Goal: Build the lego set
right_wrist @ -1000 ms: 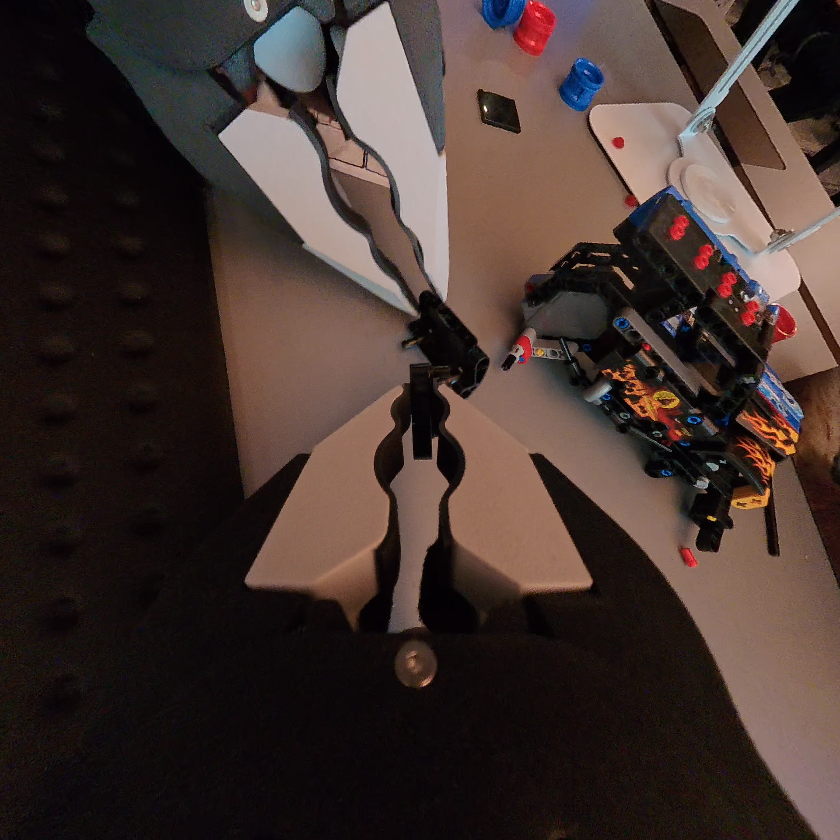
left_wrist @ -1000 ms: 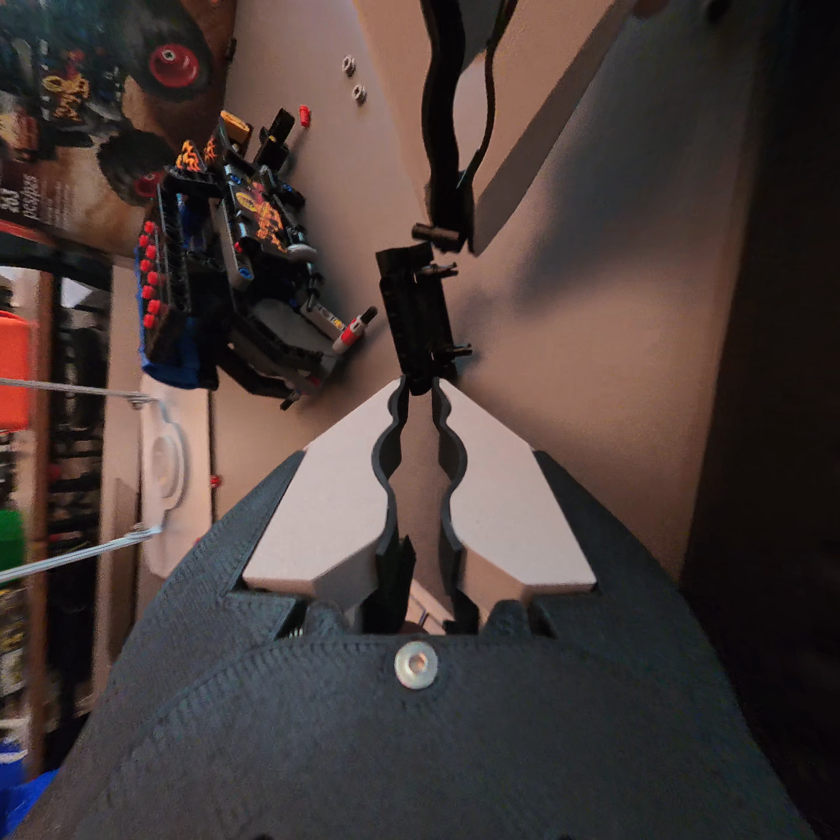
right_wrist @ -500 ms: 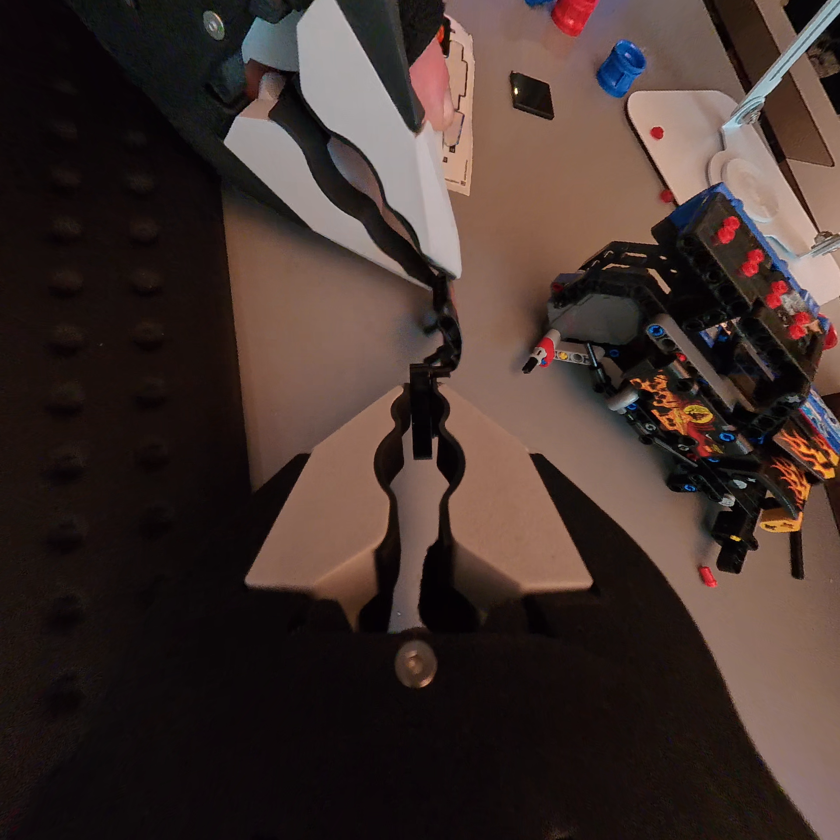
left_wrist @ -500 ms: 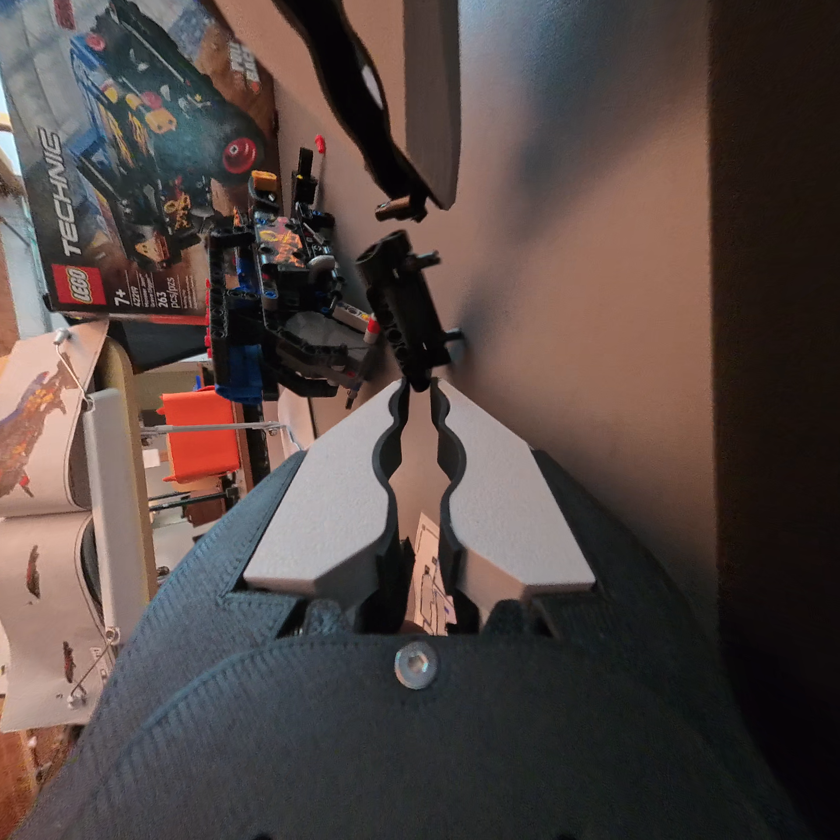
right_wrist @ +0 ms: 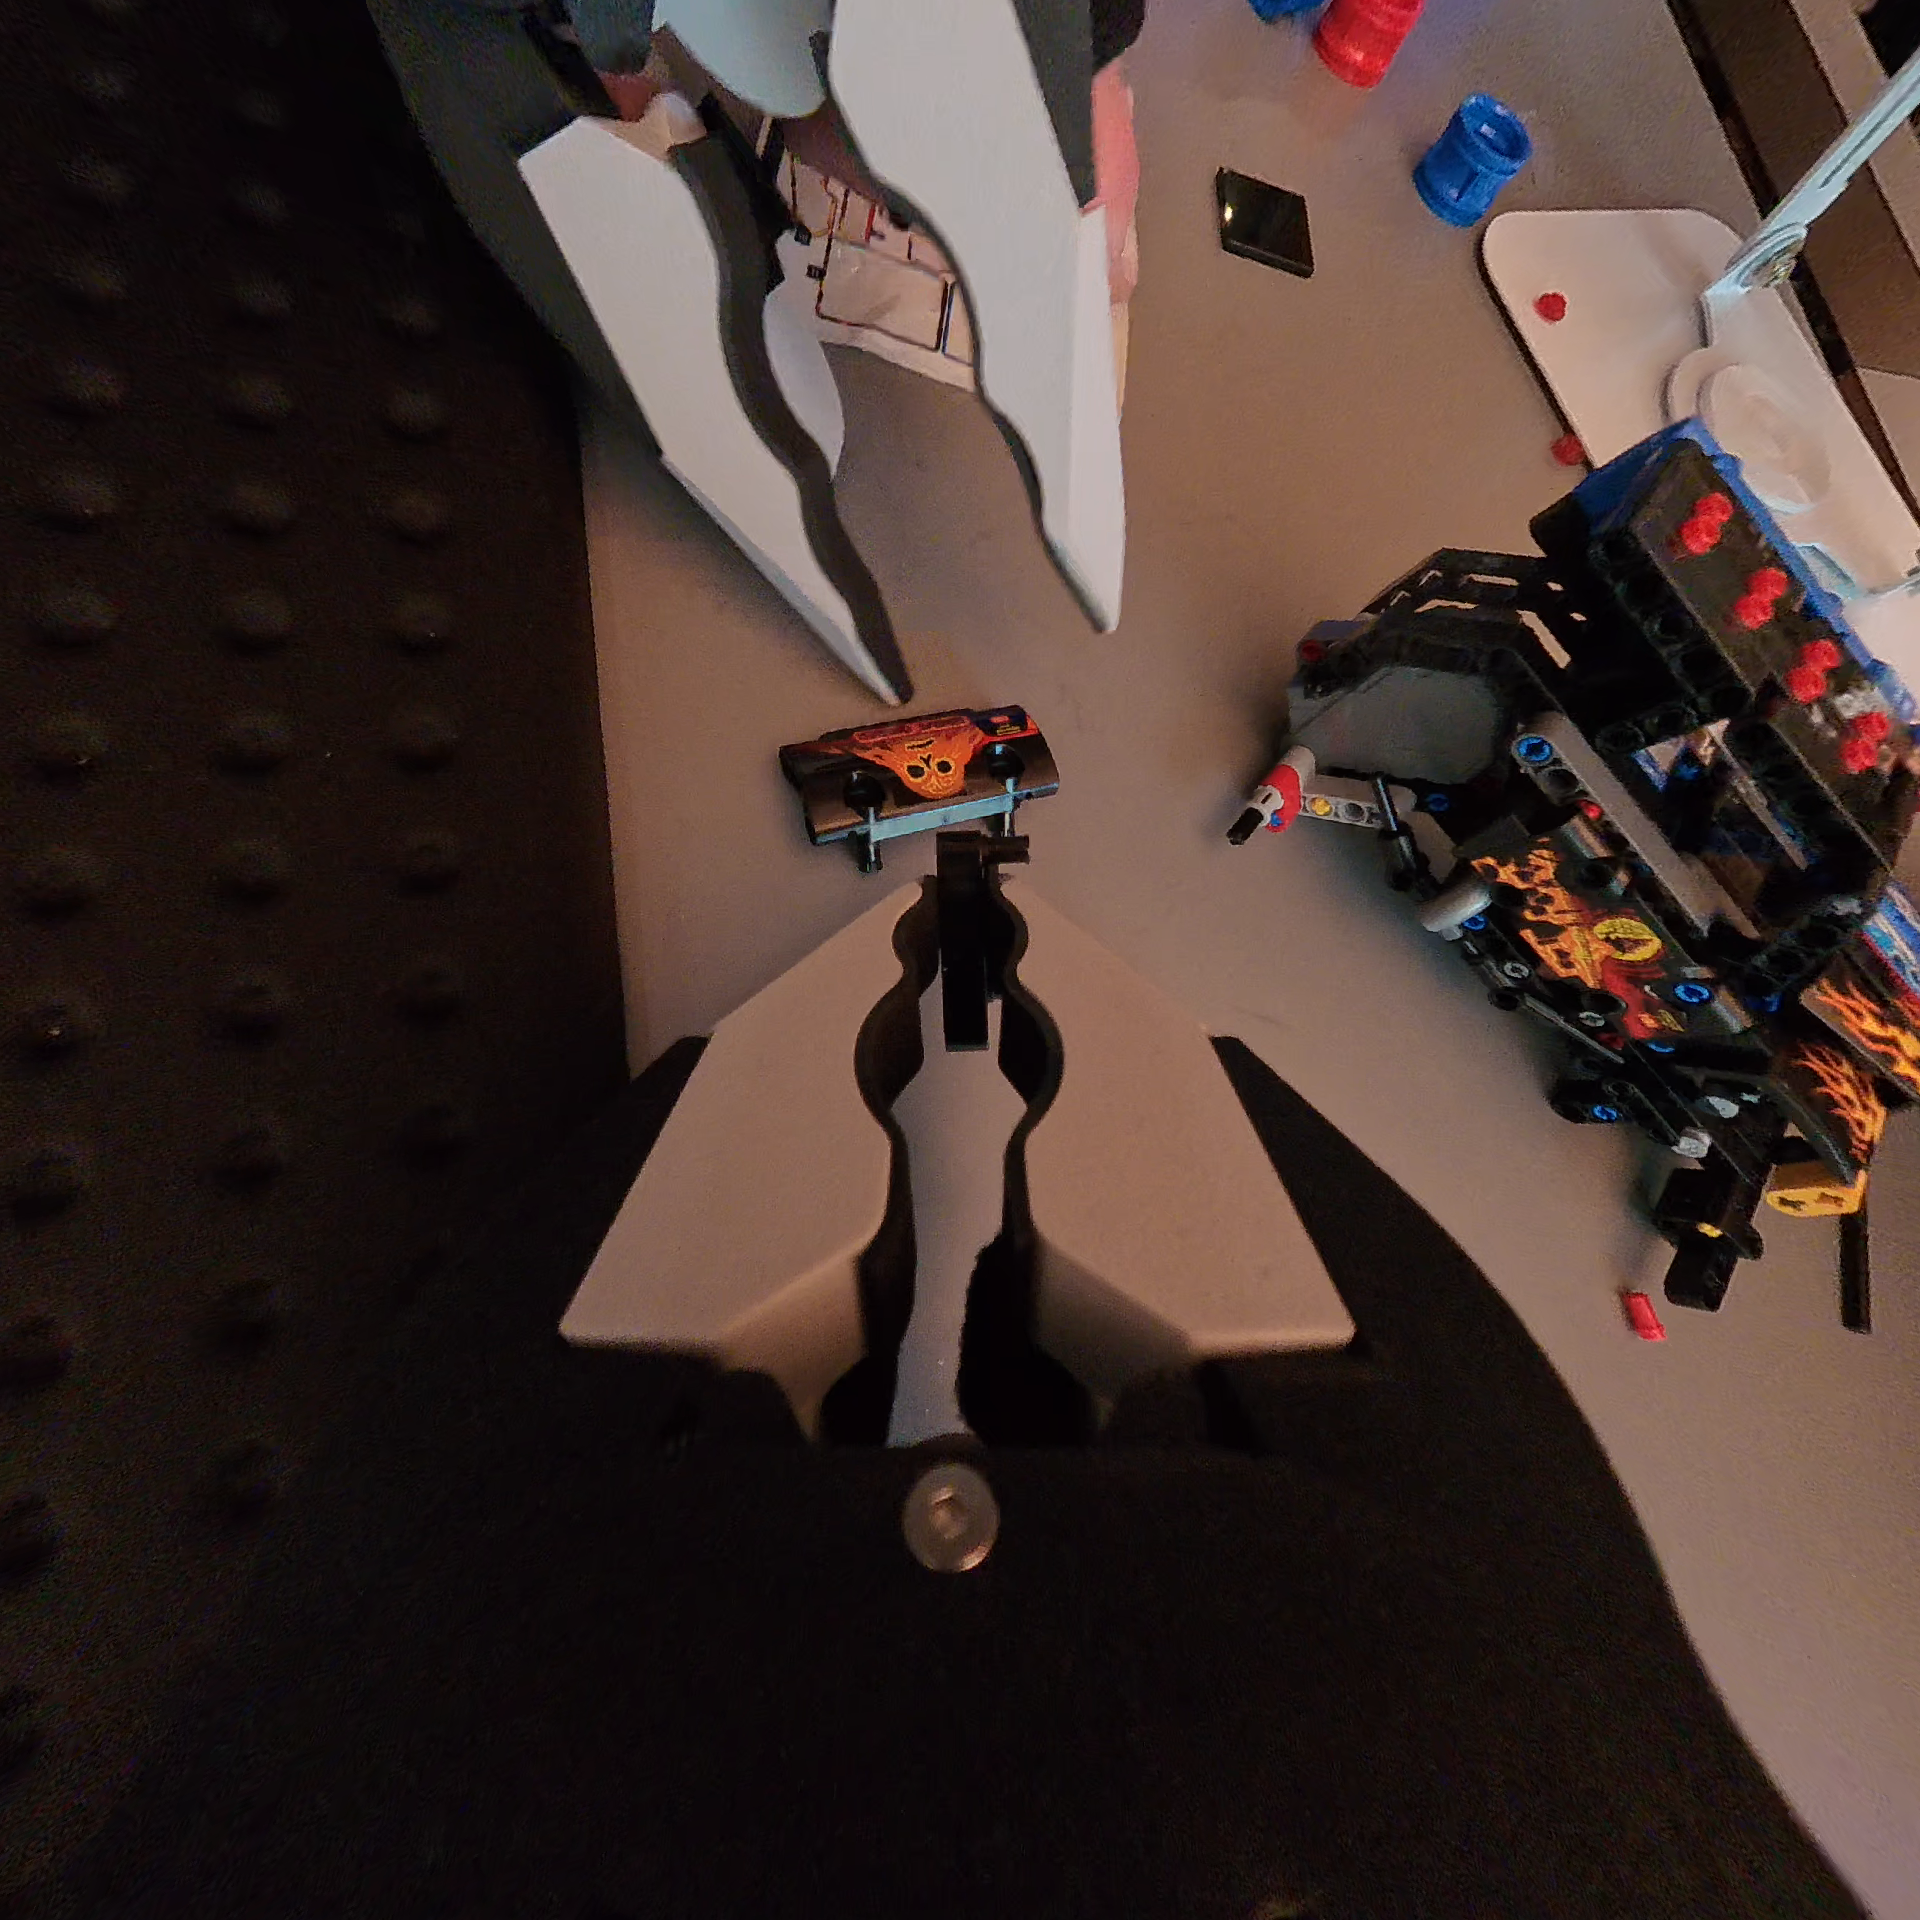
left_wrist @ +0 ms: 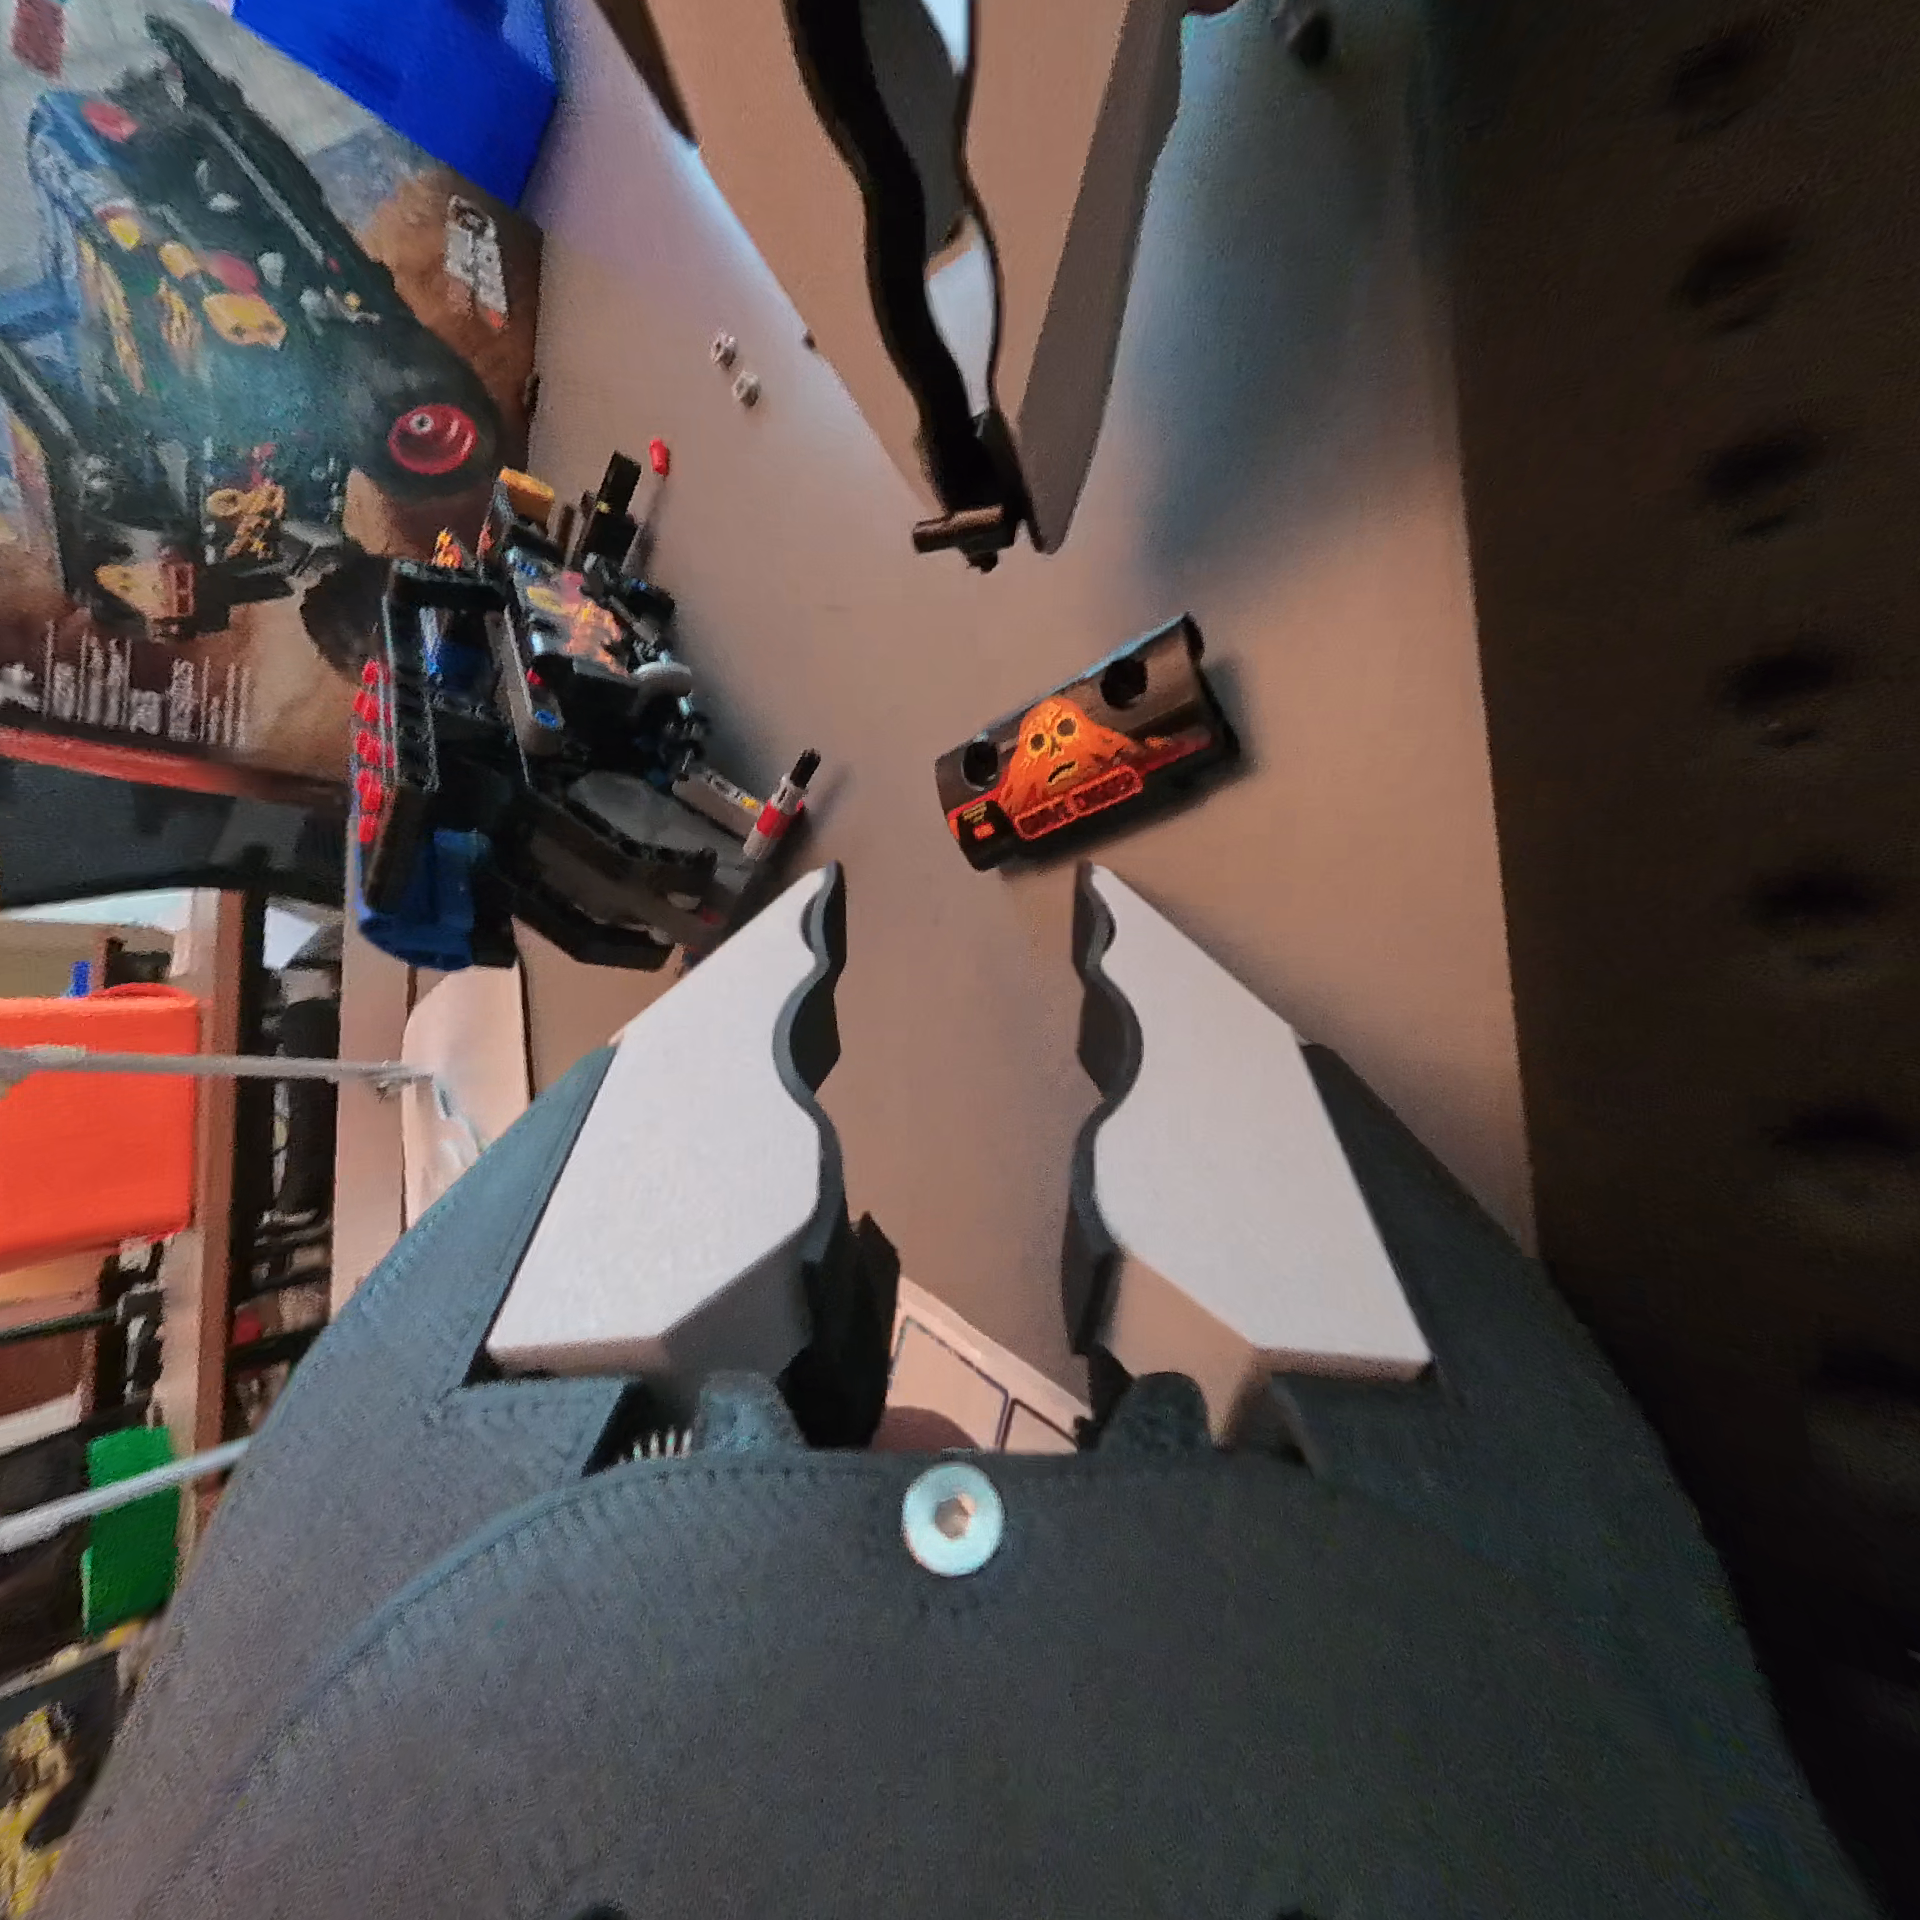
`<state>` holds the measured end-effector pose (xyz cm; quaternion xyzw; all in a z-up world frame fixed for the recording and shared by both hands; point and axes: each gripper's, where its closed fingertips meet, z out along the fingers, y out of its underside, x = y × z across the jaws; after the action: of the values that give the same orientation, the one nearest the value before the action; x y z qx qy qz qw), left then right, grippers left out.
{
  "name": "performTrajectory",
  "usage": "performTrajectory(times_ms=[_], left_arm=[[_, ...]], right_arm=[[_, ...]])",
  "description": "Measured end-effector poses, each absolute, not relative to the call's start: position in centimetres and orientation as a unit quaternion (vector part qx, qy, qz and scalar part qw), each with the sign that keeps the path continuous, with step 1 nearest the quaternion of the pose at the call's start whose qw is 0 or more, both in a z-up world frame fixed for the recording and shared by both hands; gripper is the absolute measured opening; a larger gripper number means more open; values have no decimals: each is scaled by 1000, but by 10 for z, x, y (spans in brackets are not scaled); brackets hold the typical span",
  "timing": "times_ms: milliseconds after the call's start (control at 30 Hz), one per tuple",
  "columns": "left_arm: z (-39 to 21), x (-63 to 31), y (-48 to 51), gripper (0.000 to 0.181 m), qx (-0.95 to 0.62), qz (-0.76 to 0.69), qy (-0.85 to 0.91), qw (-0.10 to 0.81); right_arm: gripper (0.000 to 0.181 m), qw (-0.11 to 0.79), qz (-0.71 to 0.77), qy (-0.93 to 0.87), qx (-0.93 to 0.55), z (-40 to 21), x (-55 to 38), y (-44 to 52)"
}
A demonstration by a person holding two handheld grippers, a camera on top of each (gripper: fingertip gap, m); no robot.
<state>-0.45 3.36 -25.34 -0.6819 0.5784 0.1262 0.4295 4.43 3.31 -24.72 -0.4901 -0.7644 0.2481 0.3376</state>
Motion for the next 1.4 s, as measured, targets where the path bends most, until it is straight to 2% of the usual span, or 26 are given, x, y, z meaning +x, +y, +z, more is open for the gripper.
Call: performTrajectory(times_ms=[133, 200, 300, 433, 533, 733, 800, 867, 967, 1100, 1300, 1400], left_arm=[[-255, 6, 31, 48, -711, 70, 576, 398], [-251, 10, 29, 68, -743, 15, 545, 387], [-246, 20, 20, 86, -787, -80, 498, 356], [-257, 23, 23, 76, -795, -77, 504, 327], [-265, 23, 27, 58, -806, -71, 498, 311], [-263, 29, -6, 58, -855, -133, 417, 278], [-257, 21, -7, 66, -852, -126, 417, 288], [-247, 20, -7, 66, -822, -118, 463, 311], [-260, 9, 0, 65, -779, -47, 554, 289], [-268, 19, 5, 35, -790, -75, 543, 276], [-268, 0, 30, 34, -883, -31, 340, 321], [-269, 6, 20, 54, -897, -76, 285, 331]], right_arm=[[5, 346, 257, -753, -497, -242, 47, 36], [5, 348, 255, -752, -499, -242, 47, 37], [5, 345, 249, -755, -500, -246, 49, 38], [5, 344, 247, -757, -497, -248, 48, 38], [5, 349, 249, -753, -500, -246, 50, 40], [5, 358, 253, -746, -502, -243, 53, 43], [5, 357, 255, -746, -501, -243, 53, 43], [5, 358, 255, -747, -498, -243, 52, 43], [5, 361, 253, -747, -497, -243, 52, 42], [5, 366, 254, -744, -498, -241, 53, 43], [5, 369, 255, -743, -497, -240, 53, 46], [5, 369, 251, -745, -496, -241, 53, 46]])
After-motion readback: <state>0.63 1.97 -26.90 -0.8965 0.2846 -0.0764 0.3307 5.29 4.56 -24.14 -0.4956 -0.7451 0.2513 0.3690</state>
